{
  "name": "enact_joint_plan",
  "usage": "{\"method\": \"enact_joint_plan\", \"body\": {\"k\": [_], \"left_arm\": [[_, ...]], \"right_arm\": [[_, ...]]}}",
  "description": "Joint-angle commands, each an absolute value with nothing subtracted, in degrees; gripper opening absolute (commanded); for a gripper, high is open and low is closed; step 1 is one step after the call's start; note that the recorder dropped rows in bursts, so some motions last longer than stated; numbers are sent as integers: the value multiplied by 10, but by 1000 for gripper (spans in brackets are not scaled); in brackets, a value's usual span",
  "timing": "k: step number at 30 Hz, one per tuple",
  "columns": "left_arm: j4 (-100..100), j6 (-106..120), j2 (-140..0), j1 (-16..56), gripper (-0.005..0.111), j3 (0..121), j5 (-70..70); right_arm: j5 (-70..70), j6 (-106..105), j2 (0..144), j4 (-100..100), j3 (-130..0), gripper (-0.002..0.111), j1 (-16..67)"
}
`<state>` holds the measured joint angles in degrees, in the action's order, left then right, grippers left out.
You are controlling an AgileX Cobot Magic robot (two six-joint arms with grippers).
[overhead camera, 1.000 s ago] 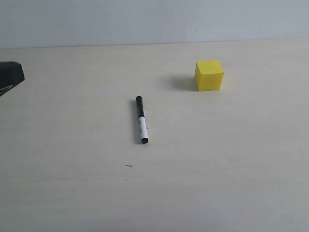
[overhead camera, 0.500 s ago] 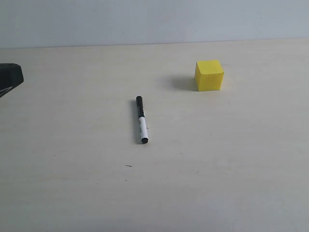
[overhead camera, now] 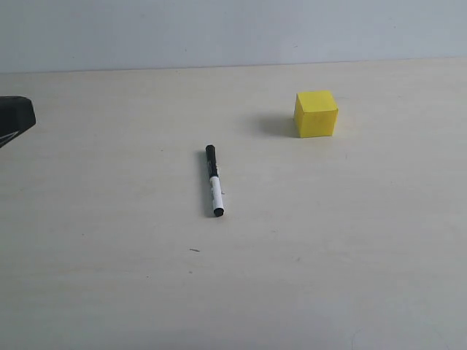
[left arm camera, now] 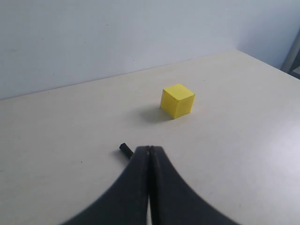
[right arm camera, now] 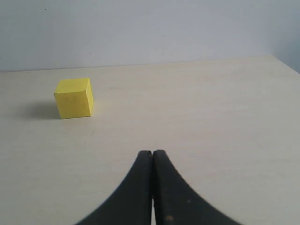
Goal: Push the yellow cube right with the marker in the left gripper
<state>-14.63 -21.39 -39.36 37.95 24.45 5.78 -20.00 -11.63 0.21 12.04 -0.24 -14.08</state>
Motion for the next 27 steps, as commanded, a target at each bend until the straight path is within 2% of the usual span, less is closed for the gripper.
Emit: {"method": "enact_joint_plan", "body": {"k": [1, 19, 27], "left_arm": [[-148, -214, -390, 379, 0, 241, 55], [-148, -214, -390, 378, 0, 241, 55], [-146, -230, -335, 310, 0, 239, 90]], "right_arm": [[-198, -117, 0, 119, 0, 0, -140], [-198, -117, 0, 119, 0, 0, -140], [-198, -117, 0, 119, 0, 0, -140]]}}
